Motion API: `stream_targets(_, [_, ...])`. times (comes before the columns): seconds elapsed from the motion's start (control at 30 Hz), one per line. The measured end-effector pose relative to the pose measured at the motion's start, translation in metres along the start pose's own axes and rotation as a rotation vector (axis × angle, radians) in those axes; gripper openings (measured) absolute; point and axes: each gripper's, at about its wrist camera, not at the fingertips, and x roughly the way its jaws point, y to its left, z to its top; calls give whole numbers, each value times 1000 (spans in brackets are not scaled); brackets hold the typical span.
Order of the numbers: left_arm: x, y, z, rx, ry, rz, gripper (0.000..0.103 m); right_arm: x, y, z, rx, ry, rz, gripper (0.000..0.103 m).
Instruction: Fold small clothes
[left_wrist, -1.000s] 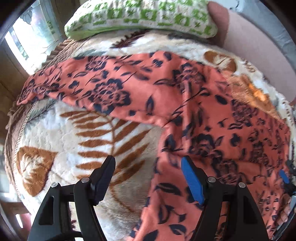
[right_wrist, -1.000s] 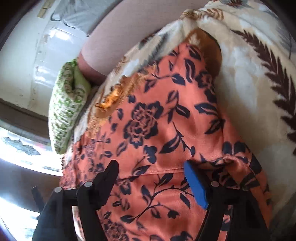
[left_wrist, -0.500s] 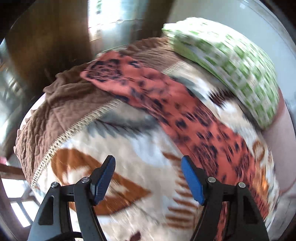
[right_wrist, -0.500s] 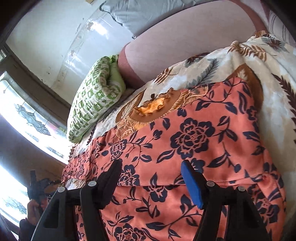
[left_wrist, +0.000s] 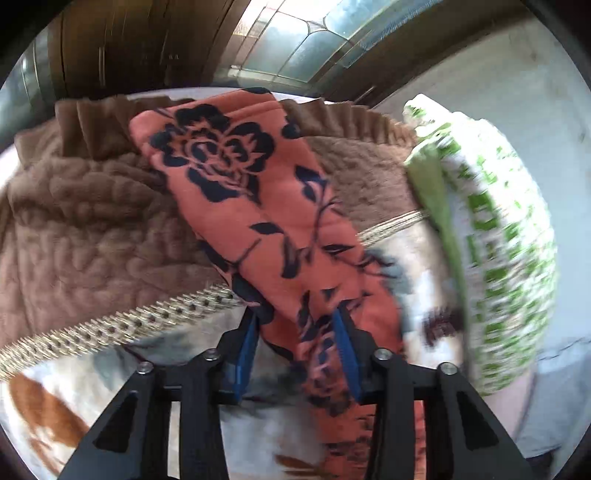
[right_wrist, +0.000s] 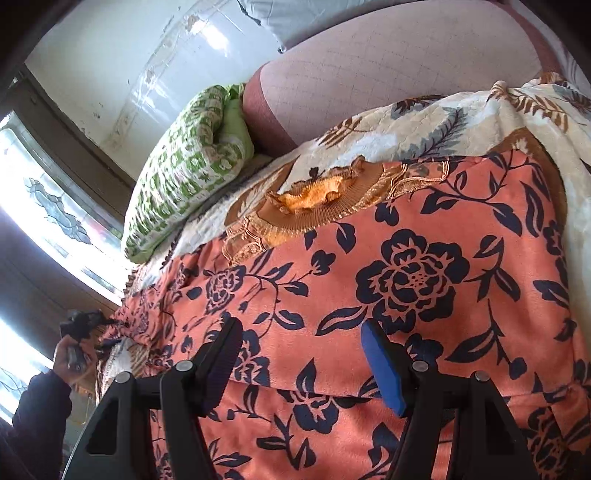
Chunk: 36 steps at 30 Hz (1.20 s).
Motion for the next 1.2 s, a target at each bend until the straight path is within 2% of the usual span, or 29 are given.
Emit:
stream_targets(0.13, [-9,-2,0,27,0,6,41,4,0,0,-8,8,1,69])
stream_targets(0.2, [-12,7,2,-18,-9,-11,41,5,1,-1,-13,13,2,69])
stream_targets(0.33, [2,16,6,-53,-4,18,41,8,4,-5,-31,22,-8,69])
stream_targets(0.4, [4,16,6,-60,-33,23,29,9,5,-5,-42,21,-10,69])
stream_targets(0.43, [4,12,5,-36,-51,36,8,10,7,-5,-50,21,-7,67])
stream_targets(0.47, [2,6,3,-3,-70,48,7,11,8,-5,-60,21,-8,58])
stream_targets(0.53, [-8,-9,-6,91,-137,43,6,13,10,-4,-74,23,-21,48])
stream_targets(0.6, [-21,-41,-26,252,-197,22,6,14,9,-3,-73,19,-25,45])
stream_targets(0.67, [-35,-76,-56,412,-235,-22,6,14,7,-1,-59,23,-11,43])
stream_targets(0.77, [-54,-126,-124,630,-240,-150,6,10,1,4,-23,17,24,43])
stream_targets(0.87, [-55,-166,-215,842,-196,-253,6,5,-8,11,30,15,68,44])
stream_targets(0.97, [-27,-188,-310,1052,-142,-275,6,0,-25,19,119,21,141,47])
stream_targets(1.03, [-3,-186,-355,1124,-62,-282,6,-3,-34,23,174,24,207,57])
stream_targets(1.1, [27,-176,-385,1149,22,-251,6,-2,-39,28,213,45,268,65])
stream_targets(1.13, [42,-168,-394,1153,59,-224,6,0,-40,30,230,69,298,70])
stream_targets(1.2, [61,-158,-399,1146,120,-181,6,2,-38,33,253,85,335,70])
